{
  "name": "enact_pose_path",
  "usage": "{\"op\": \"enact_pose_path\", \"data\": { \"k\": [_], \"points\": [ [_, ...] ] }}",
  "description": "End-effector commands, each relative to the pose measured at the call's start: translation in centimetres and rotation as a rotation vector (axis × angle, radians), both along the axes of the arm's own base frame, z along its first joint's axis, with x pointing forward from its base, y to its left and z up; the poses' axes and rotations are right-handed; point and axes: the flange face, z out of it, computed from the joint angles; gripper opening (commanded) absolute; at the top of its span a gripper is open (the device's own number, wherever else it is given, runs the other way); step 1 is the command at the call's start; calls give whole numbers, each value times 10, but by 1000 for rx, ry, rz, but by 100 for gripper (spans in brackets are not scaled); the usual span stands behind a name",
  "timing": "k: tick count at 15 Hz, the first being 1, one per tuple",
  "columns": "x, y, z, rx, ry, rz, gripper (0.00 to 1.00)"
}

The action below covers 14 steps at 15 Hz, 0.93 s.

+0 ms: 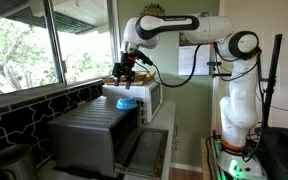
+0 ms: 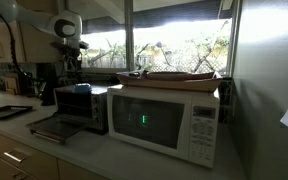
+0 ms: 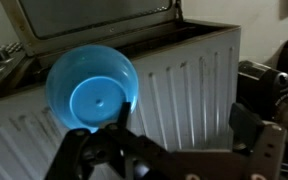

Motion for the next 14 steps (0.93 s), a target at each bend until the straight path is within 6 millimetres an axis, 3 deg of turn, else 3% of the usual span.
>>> {"op": "enact_pose_path", "data": {
  "k": [1,4,10,14],
  "points": [
    [-28,-24,-27,171,6,-117,100],
    [-46,-41,-41,286,-21,-221,100],
    [-89,-74,-46,491,-126,-381,100],
    [-113,-89,-75,607,-77,-363,100]
  ]
}}
